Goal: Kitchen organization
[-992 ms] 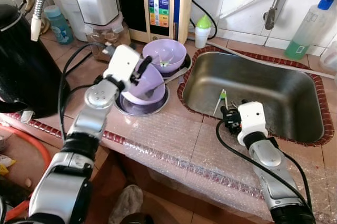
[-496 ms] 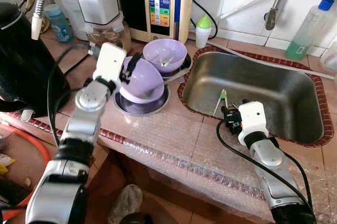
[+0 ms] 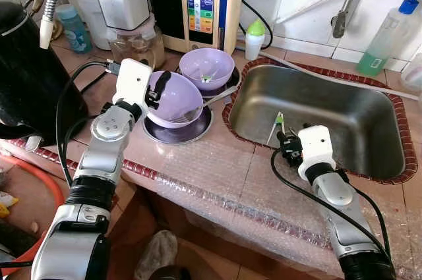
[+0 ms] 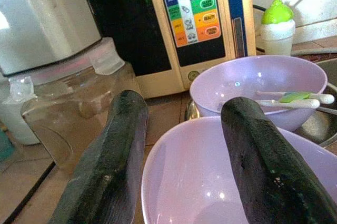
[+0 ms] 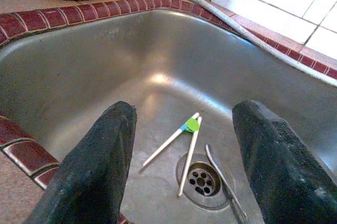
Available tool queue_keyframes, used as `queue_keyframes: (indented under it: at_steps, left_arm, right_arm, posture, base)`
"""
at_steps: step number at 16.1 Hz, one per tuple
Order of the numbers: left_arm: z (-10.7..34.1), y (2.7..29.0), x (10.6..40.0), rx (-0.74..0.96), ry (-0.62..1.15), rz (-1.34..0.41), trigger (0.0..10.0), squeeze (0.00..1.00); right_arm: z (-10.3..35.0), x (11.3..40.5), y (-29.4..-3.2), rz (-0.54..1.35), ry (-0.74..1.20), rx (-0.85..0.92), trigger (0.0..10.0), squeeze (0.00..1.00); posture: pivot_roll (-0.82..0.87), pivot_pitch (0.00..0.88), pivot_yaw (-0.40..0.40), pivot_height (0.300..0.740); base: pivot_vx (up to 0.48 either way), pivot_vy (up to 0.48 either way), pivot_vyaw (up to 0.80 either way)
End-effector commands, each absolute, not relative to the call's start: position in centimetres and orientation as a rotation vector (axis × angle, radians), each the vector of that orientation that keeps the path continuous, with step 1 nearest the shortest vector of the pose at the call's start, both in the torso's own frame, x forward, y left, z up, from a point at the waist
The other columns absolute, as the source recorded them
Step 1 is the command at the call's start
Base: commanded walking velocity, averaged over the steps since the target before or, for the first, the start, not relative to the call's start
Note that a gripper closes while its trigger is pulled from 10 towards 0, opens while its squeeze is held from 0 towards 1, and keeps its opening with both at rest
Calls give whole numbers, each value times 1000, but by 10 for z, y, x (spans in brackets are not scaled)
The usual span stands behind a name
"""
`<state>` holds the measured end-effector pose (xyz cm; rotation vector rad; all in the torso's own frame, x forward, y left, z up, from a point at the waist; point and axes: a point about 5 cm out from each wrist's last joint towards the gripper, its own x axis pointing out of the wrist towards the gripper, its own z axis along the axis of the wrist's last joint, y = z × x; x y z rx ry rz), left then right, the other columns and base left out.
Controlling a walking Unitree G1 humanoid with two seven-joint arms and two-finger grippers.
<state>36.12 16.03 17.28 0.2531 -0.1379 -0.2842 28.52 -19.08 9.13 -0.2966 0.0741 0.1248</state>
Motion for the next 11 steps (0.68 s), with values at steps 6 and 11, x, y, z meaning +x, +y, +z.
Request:
queue_keyframes:
  at_steps: [6, 11]
  left_arm:
    - [157, 169, 365, 140, -58, -229, 10000, 0]
    - [155, 164, 368, 120, -45, -236, 10000, 0]
  right_arm:
    - [97, 289, -195, 110, 49, -292, 10000, 0]
    - [100, 289, -196, 106, 36, -290, 10000, 0]
  posture:
    - [-63, 0, 36, 740]
    - [-67, 0, 36, 740]
  base:
    - [0, 0, 0]
    - [0, 0, 0]
